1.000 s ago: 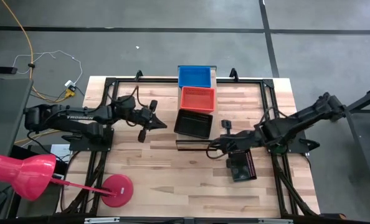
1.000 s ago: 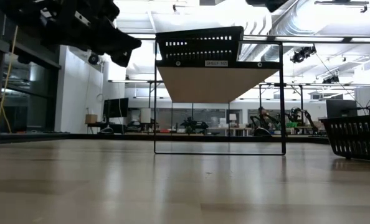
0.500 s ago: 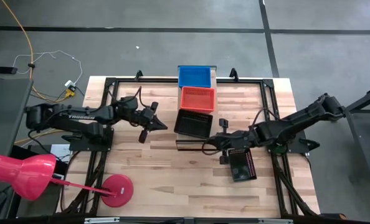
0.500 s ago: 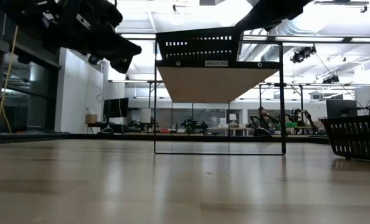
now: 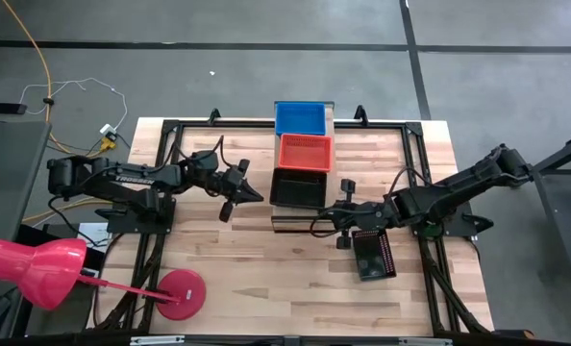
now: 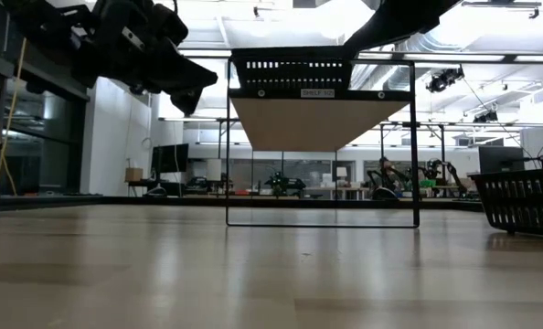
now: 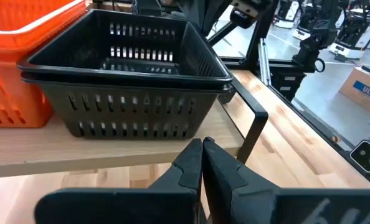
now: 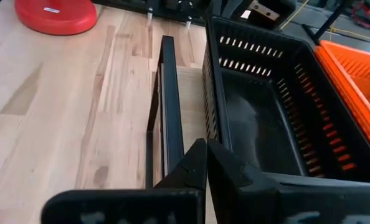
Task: Stack baskets on shelf by color
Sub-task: Stack the top black bin on top of the black bin on the shelf, then stack the black bin on top of the black bins on the shelf
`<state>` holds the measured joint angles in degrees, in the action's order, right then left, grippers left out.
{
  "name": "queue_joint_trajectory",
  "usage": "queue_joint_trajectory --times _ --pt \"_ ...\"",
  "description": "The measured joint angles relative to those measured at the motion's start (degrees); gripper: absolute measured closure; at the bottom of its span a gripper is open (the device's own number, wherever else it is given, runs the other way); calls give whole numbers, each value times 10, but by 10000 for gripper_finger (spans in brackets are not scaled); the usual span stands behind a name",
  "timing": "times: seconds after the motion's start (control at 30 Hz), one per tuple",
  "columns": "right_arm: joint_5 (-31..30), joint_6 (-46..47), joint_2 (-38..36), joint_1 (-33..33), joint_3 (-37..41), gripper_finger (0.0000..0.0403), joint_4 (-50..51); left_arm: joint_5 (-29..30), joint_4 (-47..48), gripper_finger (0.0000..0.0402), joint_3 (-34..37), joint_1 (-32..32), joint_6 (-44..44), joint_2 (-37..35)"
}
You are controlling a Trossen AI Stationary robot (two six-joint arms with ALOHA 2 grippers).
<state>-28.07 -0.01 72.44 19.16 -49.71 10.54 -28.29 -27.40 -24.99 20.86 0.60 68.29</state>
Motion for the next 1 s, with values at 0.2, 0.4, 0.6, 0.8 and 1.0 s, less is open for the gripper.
queue_joint_trajectory --times 0.2,0.4,0.6,0.8,1.0 --pt "-8 0 -5 1 0 403 16 -1 -1 401 0 0 0 0" --pt "-8 24 -61 34 -12 403 80 -52 10 402 0 2 -1 -29" --pt "65 187 -103 102 -79 403 254 -67 51 401 0 -4 -4 -91" --pt "210 448 -90 181 -87 403 329 -65 70 402 0 -24 -4 -109" --pt "224 637 -46 267 -57 403 338 -31 70 401 0 -47 -4 -109"
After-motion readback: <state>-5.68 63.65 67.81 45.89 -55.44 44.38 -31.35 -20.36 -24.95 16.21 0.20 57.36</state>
